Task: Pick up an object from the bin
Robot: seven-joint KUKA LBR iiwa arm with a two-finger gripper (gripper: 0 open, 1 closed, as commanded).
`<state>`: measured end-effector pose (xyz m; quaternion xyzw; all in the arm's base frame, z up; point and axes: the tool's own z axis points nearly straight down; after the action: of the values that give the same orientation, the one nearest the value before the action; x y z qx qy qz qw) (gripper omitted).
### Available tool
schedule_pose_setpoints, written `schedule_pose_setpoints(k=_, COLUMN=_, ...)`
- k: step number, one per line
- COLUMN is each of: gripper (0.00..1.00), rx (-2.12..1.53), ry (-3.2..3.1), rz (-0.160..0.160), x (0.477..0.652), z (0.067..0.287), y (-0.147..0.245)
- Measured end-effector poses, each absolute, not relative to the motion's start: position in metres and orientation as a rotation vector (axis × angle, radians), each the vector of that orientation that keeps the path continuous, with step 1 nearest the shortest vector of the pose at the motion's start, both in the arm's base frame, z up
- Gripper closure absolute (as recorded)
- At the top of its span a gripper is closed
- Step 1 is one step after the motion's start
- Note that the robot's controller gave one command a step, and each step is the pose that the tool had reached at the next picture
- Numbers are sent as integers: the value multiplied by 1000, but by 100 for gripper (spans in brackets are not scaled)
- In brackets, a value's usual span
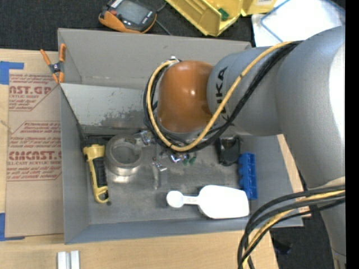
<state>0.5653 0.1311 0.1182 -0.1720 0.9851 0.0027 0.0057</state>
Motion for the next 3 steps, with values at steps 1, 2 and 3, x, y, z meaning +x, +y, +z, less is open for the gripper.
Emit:
schedule_pose_setpoints(k=1, gripper=0, rx=-521, ry=3088, rz=11, x=535, z=74, y=193)
schedule_pose_setpoints(k=2, gripper=0, rx=-503, ry=3089, rz=10, x=593, z=71, y=133)
schedule_pose_setpoints(k=3, gripper=100, rx=-562, ry=3081, rz=19, x=512, z=75, y=159)
